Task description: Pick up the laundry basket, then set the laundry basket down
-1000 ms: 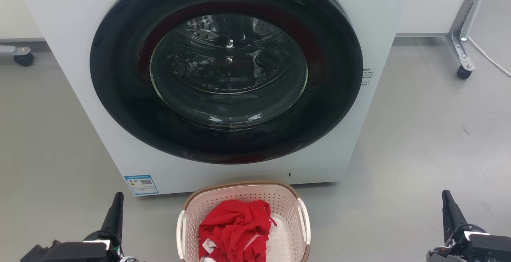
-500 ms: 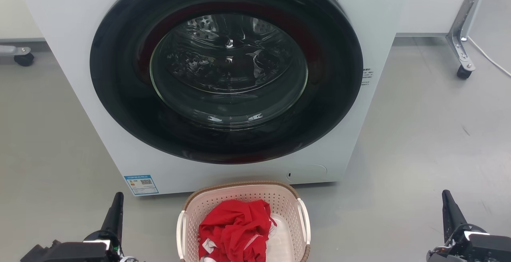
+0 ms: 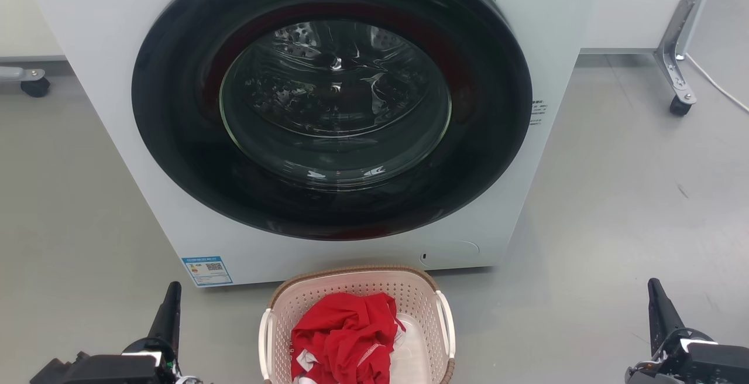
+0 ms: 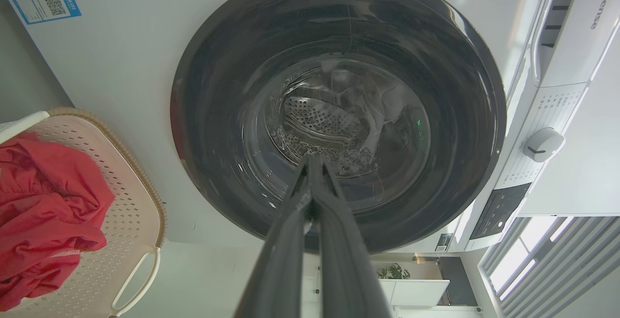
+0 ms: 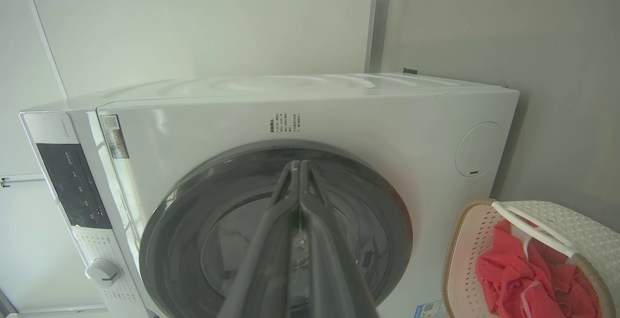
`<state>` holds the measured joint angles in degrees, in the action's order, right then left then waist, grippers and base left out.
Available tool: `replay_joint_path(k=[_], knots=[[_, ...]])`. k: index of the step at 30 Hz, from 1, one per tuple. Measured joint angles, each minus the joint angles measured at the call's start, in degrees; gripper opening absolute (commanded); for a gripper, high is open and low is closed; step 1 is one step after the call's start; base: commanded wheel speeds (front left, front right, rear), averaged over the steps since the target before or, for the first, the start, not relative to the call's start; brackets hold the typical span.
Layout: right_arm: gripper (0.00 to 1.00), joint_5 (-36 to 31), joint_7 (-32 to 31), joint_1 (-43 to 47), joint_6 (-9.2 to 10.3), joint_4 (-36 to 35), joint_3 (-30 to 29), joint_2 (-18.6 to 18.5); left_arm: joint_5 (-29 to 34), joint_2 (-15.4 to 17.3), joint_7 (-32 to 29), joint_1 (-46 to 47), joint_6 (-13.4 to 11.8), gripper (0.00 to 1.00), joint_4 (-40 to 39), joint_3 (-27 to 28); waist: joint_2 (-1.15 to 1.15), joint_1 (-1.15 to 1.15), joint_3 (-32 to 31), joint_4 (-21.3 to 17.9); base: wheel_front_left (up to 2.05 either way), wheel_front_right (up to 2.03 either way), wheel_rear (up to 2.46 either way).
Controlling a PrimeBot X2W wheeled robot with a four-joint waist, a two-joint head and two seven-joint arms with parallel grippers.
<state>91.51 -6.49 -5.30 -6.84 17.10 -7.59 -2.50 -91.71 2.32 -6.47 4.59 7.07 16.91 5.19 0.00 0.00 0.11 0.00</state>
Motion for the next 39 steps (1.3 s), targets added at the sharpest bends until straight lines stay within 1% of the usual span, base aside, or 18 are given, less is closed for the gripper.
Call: replay_joint_path(k=[39], knots=[[0.0,0.01,0.0,0.0,0.0,-0.03,0.0,0.0,0.0,0.0,0.0,0.0,0.0,0.0,-0.01,0.0,0.0,0.0,0.0,0.0,0.0,0.0,0.0]])
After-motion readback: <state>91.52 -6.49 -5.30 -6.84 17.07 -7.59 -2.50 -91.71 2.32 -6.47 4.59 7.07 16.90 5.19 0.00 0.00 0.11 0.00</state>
